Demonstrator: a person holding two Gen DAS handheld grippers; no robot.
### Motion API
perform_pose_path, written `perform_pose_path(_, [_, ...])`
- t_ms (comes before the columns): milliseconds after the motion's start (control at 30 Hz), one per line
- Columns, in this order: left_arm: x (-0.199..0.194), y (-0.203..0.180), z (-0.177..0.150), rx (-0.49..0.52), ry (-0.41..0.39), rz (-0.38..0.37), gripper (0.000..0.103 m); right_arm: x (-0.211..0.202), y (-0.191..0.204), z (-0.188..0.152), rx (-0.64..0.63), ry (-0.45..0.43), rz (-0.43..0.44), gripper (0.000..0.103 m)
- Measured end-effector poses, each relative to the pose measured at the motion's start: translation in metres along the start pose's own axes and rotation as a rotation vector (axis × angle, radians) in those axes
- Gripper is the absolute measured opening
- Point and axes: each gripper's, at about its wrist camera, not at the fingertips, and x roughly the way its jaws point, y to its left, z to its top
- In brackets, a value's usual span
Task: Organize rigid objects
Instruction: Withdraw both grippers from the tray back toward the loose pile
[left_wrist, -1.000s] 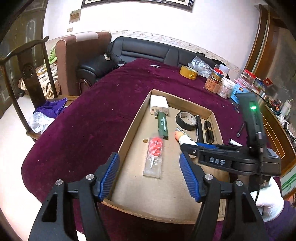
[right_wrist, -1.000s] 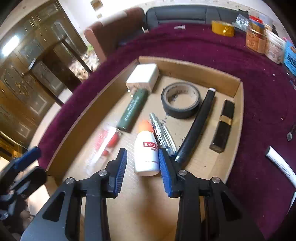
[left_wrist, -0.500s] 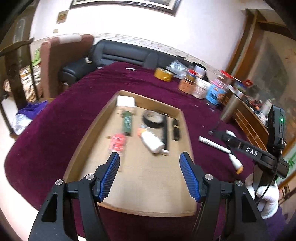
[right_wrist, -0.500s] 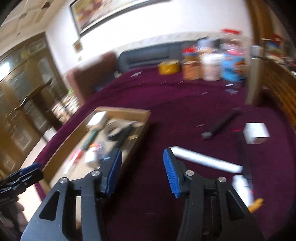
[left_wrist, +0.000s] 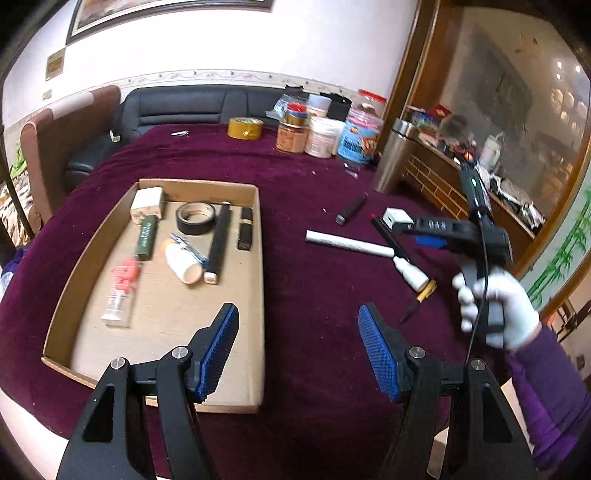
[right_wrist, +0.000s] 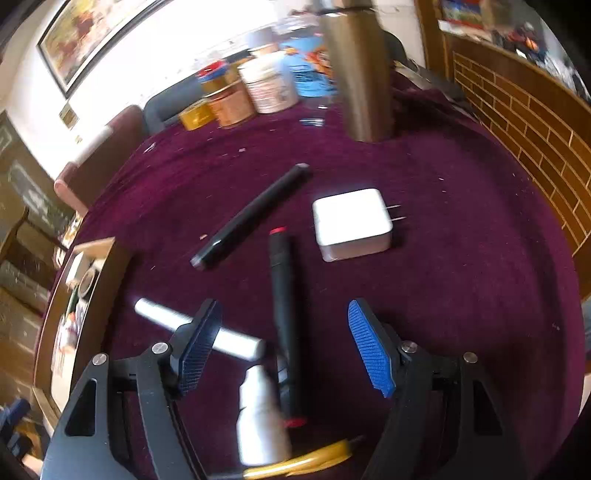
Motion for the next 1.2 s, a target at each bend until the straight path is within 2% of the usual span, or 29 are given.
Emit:
perform_pose_path(167, [0.0,-0.013,-0.005,0.019,0.015,0.021,0.061,0.002,-0.002,0.008,-0.01,0.01,0.051,0.071])
perform_pose_path(300, [0.008,-0.016,-0.009,0.017,0.043,0.022,0.061,0.016,0.018,0.011,-0.053,0.053,0.089,0.071])
perform_pose_path(467, [0.009,-0.016,-0.012,0.011,0.056,0.008,0.061,0.025,0.058,0.007,-0.14,0.086,0.179,0.071])
perform_pose_path(633, [0.006,-0.013,-0.015,0.005,0.057,0.006,0.061,0.043,0.082,-0.009,-0.166,0.203,0.179,0.071])
perform_pose_path(933, [0.012,0.001,-0.019,-0.048,0.09,-0.027,0.061,0.037,0.113,-0.06,-0.159,0.337,0.368,0.073])
perform_pose_path(1033, [0.011,-0.001,-0.02,-0.043,0.091,-0.03,0.061,0.031,0.119,-0.069,-0.193,0.34,0.392,0.072])
perform_pose_path(1100, [0.01,-0.003,-0.02,-0.035,0.092,-0.025,0.061,0.019,0.111,-0.067,-0.188,0.291,0.392,0.072])
perform_pose_path(1200, [0.011,-0.008,-0.02,-0.008,0.097,-0.011,0.061,-0.011,0.091,-0.061,-0.172,0.162,0.356,0.072])
